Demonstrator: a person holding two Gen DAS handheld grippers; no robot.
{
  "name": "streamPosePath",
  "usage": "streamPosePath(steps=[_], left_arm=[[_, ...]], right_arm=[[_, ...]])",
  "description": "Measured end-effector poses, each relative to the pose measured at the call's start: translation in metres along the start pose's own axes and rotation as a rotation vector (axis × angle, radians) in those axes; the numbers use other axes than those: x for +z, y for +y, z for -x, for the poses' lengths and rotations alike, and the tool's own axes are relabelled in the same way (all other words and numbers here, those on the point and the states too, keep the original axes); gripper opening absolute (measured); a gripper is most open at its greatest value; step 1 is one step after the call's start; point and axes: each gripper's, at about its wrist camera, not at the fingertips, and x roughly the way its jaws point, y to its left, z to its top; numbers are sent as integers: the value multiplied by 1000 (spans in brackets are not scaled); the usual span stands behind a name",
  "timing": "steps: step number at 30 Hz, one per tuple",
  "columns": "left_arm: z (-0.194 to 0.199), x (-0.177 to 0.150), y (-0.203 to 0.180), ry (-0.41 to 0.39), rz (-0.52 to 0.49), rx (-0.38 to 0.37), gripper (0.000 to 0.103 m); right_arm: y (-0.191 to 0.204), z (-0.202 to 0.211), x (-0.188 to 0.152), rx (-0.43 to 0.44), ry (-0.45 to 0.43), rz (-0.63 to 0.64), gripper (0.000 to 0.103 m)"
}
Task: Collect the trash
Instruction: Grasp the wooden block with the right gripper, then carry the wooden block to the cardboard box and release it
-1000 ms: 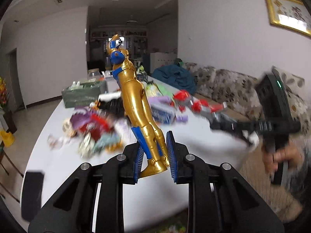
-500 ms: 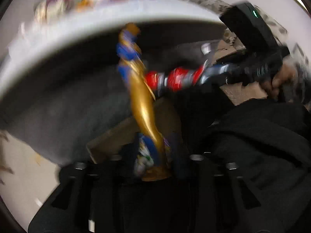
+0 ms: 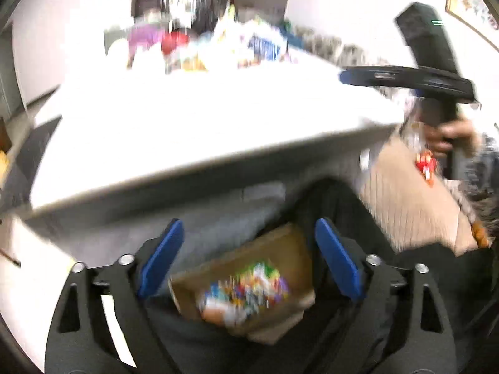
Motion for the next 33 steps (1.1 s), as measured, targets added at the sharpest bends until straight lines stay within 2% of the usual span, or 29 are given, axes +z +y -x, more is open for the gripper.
streamPosePath(steps=[2,4,6,11,13,14,15,17,21,25,26,30,31,33], left_arm=[[5,24,-1,-75,0,15,90],[2,43,1,-116,12,46,90],[-3,56,5,-142,44,67,90],[-10,65,17,-137,94,69,90],[-14,69,19,-124,97,74,90],[-17,73,20,-117,96,72,90],[-21,73,21,-114,95,72,90],[-30,79,17,-113,92,69,90],[-62,109,9,-107,96,60,90],[-117,155,3,-63,184,71,90],[-133,169,1,-62,209,74,90],[-182,206,12,-38,285,238,90],[-192,212,20,-26,319,253,90],[-212,225,41,11,409,222,90]], right_arm=[[-22,-27,31,-88,-14,-3,79],[-44,-60,59,-128,0,-21,78],[-63,-90,79,-169,30,-33,72],[-84,-146,96,-158,138,-48,67],[-90,-169,97,-135,179,-73,54],[-93,-175,100,-113,198,-88,37],[-94,-175,100,-130,197,-99,35],[-91,-163,97,-131,190,-108,35],[-95,-92,82,-79,50,-200,35],[-101,-33,52,-84,-44,-255,35],[-104,-25,47,-89,-52,-264,35],[-115,5,18,-108,-52,-287,35],[-117,6,12,-101,-49,-292,35],[-121,11,3,-90,-47,-296,35]])
